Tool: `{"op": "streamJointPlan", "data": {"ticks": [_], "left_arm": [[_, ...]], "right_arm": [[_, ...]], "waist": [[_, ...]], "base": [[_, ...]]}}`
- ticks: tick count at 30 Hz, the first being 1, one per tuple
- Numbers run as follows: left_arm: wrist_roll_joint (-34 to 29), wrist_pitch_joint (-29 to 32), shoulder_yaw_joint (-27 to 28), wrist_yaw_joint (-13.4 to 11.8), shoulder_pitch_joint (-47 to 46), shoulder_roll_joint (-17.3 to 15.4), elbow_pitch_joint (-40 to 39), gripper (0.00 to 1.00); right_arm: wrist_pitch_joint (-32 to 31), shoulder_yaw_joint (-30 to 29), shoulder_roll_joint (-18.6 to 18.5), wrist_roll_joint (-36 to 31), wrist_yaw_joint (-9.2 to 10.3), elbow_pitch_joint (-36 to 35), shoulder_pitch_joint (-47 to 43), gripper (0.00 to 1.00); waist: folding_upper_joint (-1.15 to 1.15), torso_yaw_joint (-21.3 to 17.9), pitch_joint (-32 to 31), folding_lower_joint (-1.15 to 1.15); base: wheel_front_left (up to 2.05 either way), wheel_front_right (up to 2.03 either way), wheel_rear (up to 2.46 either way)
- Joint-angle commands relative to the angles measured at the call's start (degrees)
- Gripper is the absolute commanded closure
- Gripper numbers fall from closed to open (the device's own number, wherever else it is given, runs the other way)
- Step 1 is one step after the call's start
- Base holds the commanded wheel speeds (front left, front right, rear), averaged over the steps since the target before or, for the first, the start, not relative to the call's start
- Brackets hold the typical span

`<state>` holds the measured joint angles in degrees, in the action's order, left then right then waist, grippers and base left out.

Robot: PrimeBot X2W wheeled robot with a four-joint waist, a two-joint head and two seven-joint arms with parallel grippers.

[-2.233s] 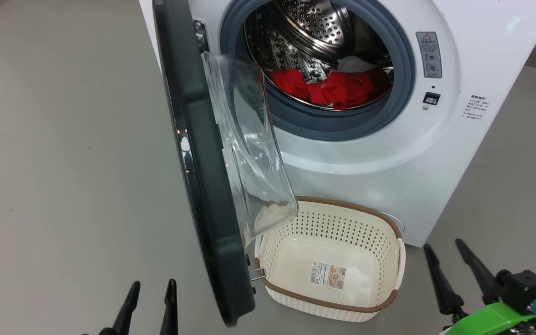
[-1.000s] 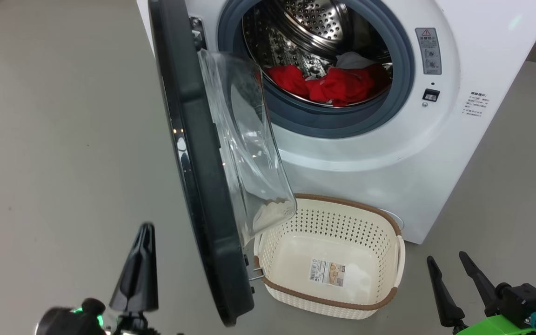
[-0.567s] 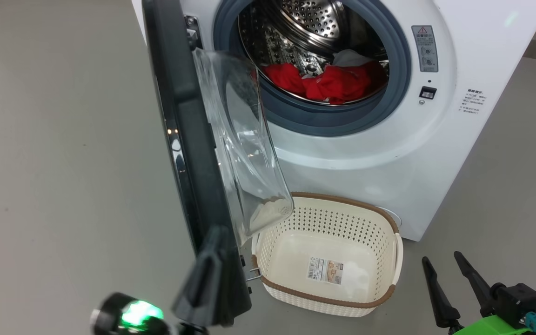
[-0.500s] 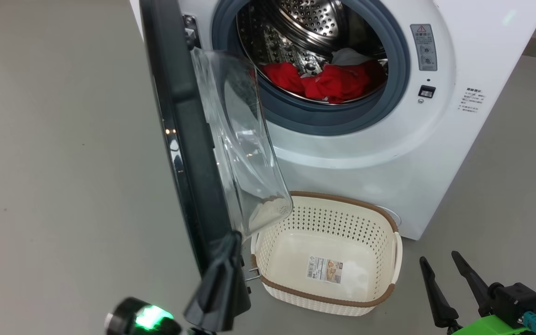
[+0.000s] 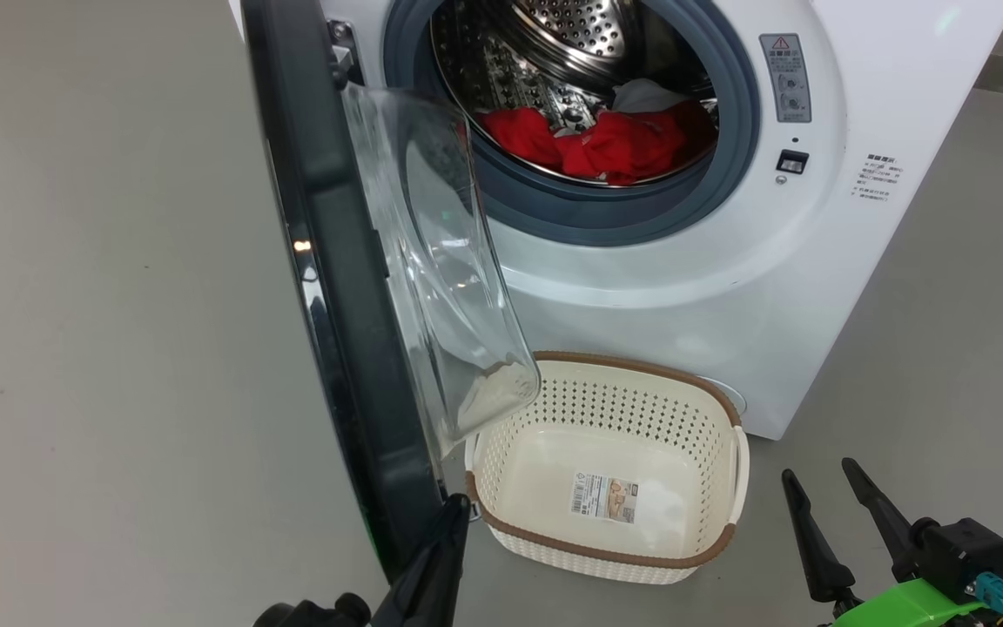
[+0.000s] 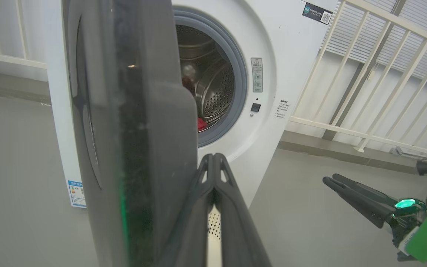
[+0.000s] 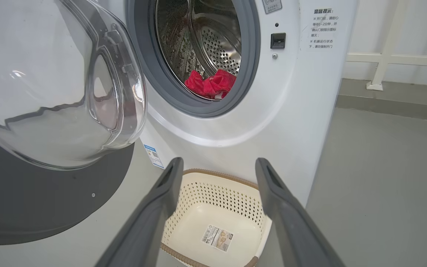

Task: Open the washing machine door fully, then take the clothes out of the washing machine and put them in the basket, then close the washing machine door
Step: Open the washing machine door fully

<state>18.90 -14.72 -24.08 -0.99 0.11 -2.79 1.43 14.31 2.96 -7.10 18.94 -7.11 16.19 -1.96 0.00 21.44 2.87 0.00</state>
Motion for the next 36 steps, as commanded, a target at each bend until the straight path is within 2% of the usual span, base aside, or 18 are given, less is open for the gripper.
{"op": "streamJointPlan", "data": {"ticks": [1, 9, 17, 36], "left_arm": [[0.3, -0.3, 2.2, -0.4, -1.7, -0.1, -0.9, 1.00], [0.8, -0.3, 5.8, -1.6, -1.5, -0.1, 0.2, 1.00], [0.4, -0.3, 13.1, -2.3, -0.4, -0.1, -0.5, 1.00], [-2.3, -0.3, 32.9, 0.6, -4.3, -0.1, 2.4, 1.00]], "right_arm": [[0.7, 1.7, -1.0, -0.2, -0.37, -1.2, 1.9, 0.00], [0.7, 1.6, -0.8, -0.1, -0.37, -1.4, 1.7, 0.00], [0.7, 1.6, -0.7, -0.2, -0.37, -1.6, 1.8, 0.00], [0.7, 1.4, -1.8, -0.2, -0.37, -1.8, 3.6, 0.00]], "waist": [[0.00, 0.1, 0.0, 0.00], [0.00, 0.7, -0.2, 0.00], [0.00, 1.1, 0.4, 0.00], [0.00, 0.3, 4.0, 0.00]], "base": [[0.00, 0.00, 0.00], [0.00, 0.00, 0.00], [0.00, 0.00, 0.00], [0.00, 0.00, 0.00]]}}
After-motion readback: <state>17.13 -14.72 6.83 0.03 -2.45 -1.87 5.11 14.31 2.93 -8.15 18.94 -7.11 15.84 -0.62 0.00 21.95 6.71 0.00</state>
